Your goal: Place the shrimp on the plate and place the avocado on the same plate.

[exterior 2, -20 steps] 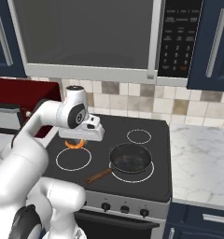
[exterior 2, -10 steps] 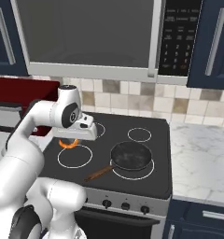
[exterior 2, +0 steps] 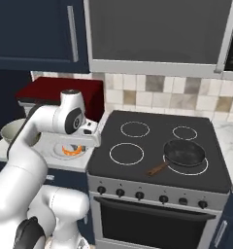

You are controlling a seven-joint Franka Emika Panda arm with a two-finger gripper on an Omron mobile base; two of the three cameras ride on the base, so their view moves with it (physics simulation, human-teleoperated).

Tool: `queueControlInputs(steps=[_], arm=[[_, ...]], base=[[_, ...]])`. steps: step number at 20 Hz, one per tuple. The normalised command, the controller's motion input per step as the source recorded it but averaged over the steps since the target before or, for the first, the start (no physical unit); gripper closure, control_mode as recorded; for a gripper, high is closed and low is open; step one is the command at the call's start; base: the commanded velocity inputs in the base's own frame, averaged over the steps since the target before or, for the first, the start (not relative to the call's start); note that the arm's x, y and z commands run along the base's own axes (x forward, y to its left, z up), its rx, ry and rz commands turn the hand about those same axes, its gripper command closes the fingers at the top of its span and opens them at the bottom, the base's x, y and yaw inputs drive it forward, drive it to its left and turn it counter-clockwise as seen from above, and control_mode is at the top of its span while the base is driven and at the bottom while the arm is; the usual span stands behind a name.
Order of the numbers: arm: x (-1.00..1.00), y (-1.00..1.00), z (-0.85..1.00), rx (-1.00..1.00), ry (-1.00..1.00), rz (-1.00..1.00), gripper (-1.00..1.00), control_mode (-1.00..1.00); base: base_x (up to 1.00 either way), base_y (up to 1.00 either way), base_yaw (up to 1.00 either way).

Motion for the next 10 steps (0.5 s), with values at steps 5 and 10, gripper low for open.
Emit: queueControlInputs(steps=[5, 10], arm=[[0.0, 0.0, 0.0, 0.0, 0.0, 0.0, 1.0, 1.0], [0.0, 0.0, 0.0, 0.0, 0.0, 0.0, 1.0, 1.0]], base=[[0.0, 0.95, 0.0], [0.38, 0.23, -0.04]])
